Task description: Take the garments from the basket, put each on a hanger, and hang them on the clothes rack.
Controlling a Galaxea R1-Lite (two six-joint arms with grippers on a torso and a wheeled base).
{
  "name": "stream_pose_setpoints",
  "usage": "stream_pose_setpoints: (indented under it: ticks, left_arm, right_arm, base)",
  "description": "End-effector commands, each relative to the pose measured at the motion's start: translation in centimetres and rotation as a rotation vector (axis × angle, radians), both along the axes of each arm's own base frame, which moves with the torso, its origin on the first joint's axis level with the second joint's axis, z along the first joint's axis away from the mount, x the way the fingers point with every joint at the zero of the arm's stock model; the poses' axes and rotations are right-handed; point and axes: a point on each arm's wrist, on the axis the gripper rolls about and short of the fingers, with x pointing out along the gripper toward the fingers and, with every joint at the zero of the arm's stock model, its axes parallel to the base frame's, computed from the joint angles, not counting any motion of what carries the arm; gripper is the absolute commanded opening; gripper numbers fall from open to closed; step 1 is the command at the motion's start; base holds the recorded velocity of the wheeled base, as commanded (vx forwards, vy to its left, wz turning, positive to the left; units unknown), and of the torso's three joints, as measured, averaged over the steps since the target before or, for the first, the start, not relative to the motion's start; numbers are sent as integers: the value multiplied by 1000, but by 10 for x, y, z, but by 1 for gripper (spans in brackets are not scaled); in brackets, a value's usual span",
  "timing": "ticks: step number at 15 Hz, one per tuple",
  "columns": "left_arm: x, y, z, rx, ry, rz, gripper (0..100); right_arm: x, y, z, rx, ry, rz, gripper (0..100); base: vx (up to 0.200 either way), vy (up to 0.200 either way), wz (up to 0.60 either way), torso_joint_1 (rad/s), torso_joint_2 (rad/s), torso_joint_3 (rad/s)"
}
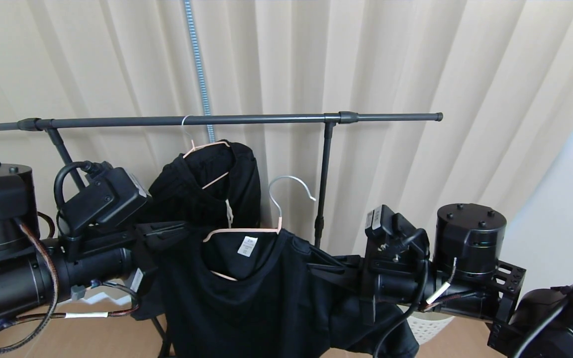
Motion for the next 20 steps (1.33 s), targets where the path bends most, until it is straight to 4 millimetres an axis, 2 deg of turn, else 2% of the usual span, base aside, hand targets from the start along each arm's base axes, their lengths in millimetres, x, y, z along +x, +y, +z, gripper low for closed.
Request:
stream_pose_setpoints:
  ticks: [1,2,5,8,14,20]
  left_arm:
    - [-1,2,2,13,-4,43,0]
    - [2,9,1,34,-6,125,0]
    - [8,29,-1,82,-23,223,0]
    - [8,32,2,93,-41,232,0]
    - [3,12,1,91,-42,140,0]
    - [2,13,0,94,-39,146,0]
  right_arm:
    - [1,1,-2,-5,3,1,0]
    - [1,-4,3,4,-13,-11,0]
    - [1,-20,23,32,-68,-54,0]
    - [2,-29,31,42,-88,-81,0]
    - [4,-14,13,10,-38,-43,0]
    - [-8,-11,4,-38,-9,6,0]
  base:
    - [0,0,0,0,0,0]
    - [0,0,0,0,0,0]
    - [0,0,0,0,0,0]
    - [0,0,0,0,0,0]
    - [0,0,0,0,0,0]
    - [0,0,0,0,0,0]
